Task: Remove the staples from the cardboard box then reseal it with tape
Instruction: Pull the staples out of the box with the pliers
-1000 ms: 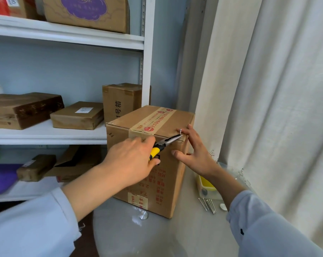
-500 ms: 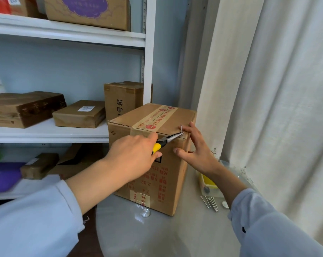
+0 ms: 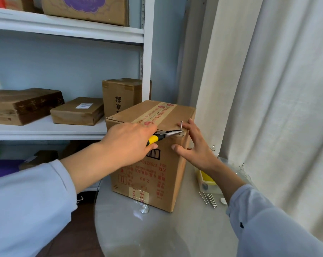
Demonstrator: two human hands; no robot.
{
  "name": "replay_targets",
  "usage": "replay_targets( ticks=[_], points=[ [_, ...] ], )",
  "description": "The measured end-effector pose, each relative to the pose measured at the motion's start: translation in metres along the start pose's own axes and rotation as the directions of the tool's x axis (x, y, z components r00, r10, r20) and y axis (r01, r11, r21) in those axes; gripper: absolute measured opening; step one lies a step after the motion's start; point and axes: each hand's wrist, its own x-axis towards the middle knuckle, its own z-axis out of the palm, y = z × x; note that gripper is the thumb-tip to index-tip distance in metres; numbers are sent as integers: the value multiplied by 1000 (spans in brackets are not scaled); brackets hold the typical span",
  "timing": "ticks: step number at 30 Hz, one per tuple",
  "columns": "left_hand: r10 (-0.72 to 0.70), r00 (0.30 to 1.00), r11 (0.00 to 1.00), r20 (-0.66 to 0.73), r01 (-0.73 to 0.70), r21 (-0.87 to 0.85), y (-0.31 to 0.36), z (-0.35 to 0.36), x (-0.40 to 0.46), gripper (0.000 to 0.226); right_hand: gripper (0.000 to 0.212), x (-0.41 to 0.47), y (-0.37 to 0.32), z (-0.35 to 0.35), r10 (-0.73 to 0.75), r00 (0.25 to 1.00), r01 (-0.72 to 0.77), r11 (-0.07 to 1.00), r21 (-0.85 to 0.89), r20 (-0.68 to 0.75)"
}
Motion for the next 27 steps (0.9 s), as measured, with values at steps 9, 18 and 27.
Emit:
replay_targets(
  ticks=[9, 18, 27],
  points=[
    [-142, 990, 965, -6, 138, -222, 11, 14, -15, 40, 62, -2, -8, -4, 7, 999, -6, 999, -32, 51],
    [-176, 972, 969, -159, 143, -200, 7, -28, 5, 39, 71, -3, -10, -8, 79, 991, -72, 995, -76, 108],
    [-163, 982, 968, 95, 178, -176, 18, -17, -19, 42, 66, -29, -21, -19, 32, 972, -11, 996, 90, -235]
  ],
)
